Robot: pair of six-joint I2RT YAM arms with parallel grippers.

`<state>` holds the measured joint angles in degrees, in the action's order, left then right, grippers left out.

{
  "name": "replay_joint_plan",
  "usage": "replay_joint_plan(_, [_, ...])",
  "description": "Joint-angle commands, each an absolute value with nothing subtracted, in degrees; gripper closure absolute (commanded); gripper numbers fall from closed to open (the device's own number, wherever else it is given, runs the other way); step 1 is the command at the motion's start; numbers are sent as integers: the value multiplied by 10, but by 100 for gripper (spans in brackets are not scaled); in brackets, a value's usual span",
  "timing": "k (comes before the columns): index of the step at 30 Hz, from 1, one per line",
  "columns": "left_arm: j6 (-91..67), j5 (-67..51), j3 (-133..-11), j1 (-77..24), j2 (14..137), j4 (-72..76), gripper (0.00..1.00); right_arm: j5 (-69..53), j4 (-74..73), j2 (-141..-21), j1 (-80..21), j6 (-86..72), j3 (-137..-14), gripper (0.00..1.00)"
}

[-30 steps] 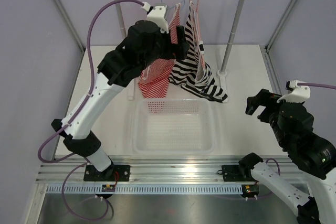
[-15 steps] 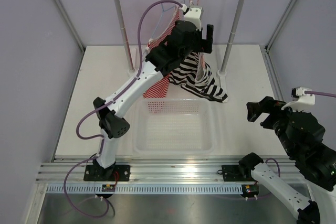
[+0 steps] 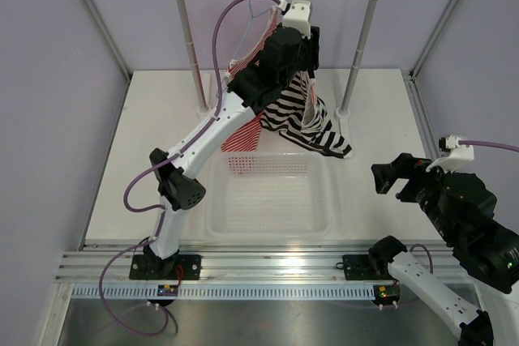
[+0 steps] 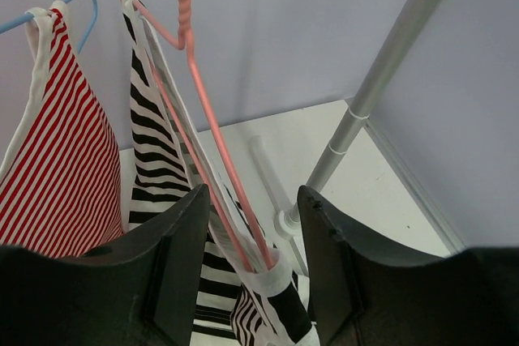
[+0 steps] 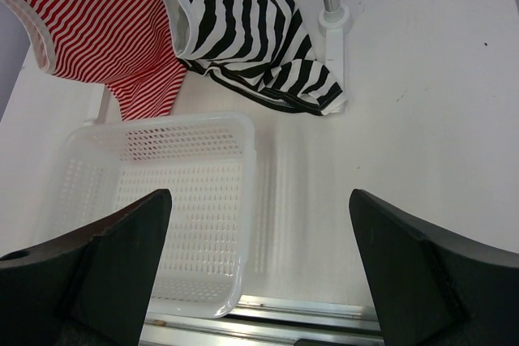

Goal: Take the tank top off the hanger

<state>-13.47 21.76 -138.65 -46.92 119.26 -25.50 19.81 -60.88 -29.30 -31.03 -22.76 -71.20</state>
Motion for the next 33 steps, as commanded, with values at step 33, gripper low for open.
replay_joint_plan(33, [-127,192,-1424,-441,1217,-183,78,174,-594,-293,-313,-189,-714,1])
